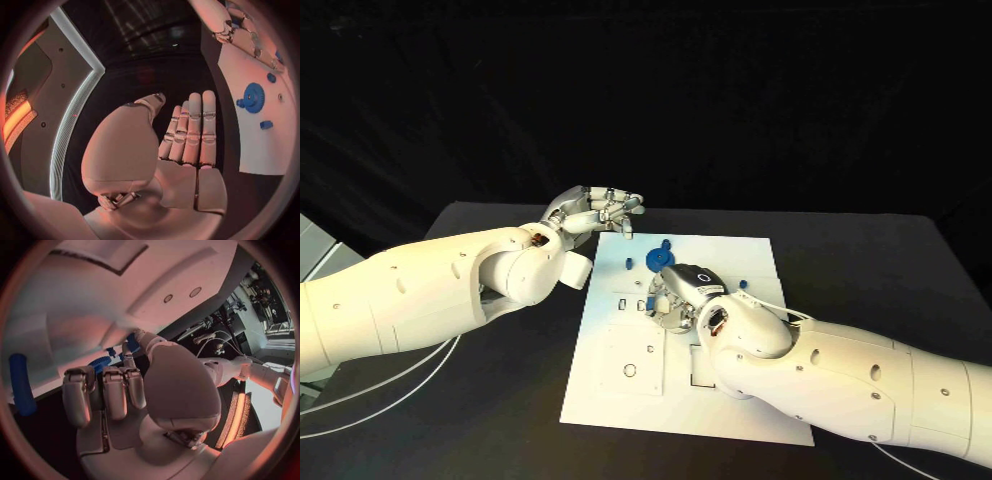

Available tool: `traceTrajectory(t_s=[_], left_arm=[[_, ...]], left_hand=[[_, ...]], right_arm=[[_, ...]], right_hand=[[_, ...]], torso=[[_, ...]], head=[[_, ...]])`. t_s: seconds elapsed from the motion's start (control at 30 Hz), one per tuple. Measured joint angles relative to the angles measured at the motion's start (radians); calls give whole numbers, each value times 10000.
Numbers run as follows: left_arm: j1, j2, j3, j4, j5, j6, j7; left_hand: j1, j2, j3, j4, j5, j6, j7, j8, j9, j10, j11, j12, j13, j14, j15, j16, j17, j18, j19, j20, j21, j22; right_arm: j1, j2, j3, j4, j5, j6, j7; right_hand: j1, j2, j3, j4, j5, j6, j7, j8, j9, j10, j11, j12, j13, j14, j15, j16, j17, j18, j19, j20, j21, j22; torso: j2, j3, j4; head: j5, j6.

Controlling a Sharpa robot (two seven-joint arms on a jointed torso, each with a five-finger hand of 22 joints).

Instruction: Assemble the parts on the task board

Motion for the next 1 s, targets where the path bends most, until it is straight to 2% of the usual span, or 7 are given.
traceTrajectory(t_s=[0.3, 0.43, 0.53, 0.73, 0.83, 0.93, 1.0], left_arm=[[0, 0, -2, -7, -18, 8, -20], [0, 4, -3, -16, -59, 13, -36], [0, 13, -4, -38, -94, 18, -54], [-2, 47, -13, -144, -235, 25, -169], [-3, 58, -16, -205, -459, 26, -356], [-3, 81, -17, -280, -867, 32, -698], [-2, 97, -18, -331, -1228, 86, -1013]], left_hand=[[0, 0, 0, 0, 0, 0, 0, 0, -1, 0, 0, 0, 6, 0, 0, 32, 0, 0, 0, 0, 0, 0], [43, 43, -29, -29, 0, 0, 0, 0, 11, 0, 0, 0, 15, 0, 0, 99, 0, 0, 0, 0, 0, 0], [43, 43, -29, -29, 0, 0, 0, 0, 11, 0, 0, 0, 15, 0, 0, 100, 0, 1, 0, 0, 0, 0], [43, 43, -133, 14, 0, -107, -108, 0, 44, 521, -152, 492, 241, 98, -96, 322, 51, 0, 6, -6, 70, -1], [7, 45, -552, 94, -13, -279, -231, 15, 126, 843, -359, 1675, 1054, 382, -275, 1002, 399, 0, 200, -199, 346, 110], [-130, 182, -1157, 372, -13, -279, -333, 514, 428, 286, -488, 4095, 2840, 833, -435, 2322, 1079, 1, 548, -364, 1124, 716], [-283, 251, -1441, 407, -13, -91, -501, 953, 728, 115, -661, 5602, 3877, 2248, -569, 4299, 3008, -1, 1419, -478, 2200, 2062]], right_arm=[[-9, -31, -5, 47, -6, -150, 45], [-16, -65, -5, 106, -9, -289, 89], [-24, -131, -4, 203, -13, -442, 133], [-24, -578, 39, 746, -22, -725, 275], [112, -1066, 87, 1186, 47, -816, 495], [443, -1658, 138, 1519, 441, -822, 1052], [668, -2047, 163, 1671, 923, -764, 1544]], right_hand=[[-118, -118, -856, 367, -613, -557, 123, -261, -91, -2, 145, -508, 0, -1, 75, -39, -1, 0, 16, 59, -243, 8], [232, 12, -2617, 973, -614, -967, 236, -416, -141, -3, 217, -870, 0, -3, 180, -100, -1, 0, 19, 164, -460, 8], [297, 81, -3340, 1064, -614, -1085, 276, -514, -172, -14, 275, -983, -1, -3, 180, -100, -1, 0, 19, 164, -507, 7], [409, 194, -3562, 1086, -613, -1242, 340, -609, -217, -19, 306, -1036, -1, -2, 251, -138, -2, -1, 14, 168, -625, 7], [555, 339, -3562, 1086, -613, -1289, 361, -647, -246, -55, 342, -1036, -1, -3, 251, -154, -2, 0, 18, 235, -699, 6], [825, 609, -3385, 1030, -343, -1193, 321, -593, -224, -55, 342, -1115, -1, -3, 251, -247, -2, 27, 18, 235, -1045, 5], [1131, 859, -3131, 975, 468, -1057, 278, -429, -181, -54, 342, -1128, 0, -2, 251, -271, -3, 160, 18, 235, -1233, 5]], torso=[[-1, 1, 0], [-1, 4, -5], [-2, 5, -6], [-21, 5, -11], [-41, 8, -29], [-79, 8, -55], [-110, 0, -75]], head=[[6, 28], [5, 25], [3, 14], [-8, 55], [-14, 106], [-23, 134], [-52, 148]])
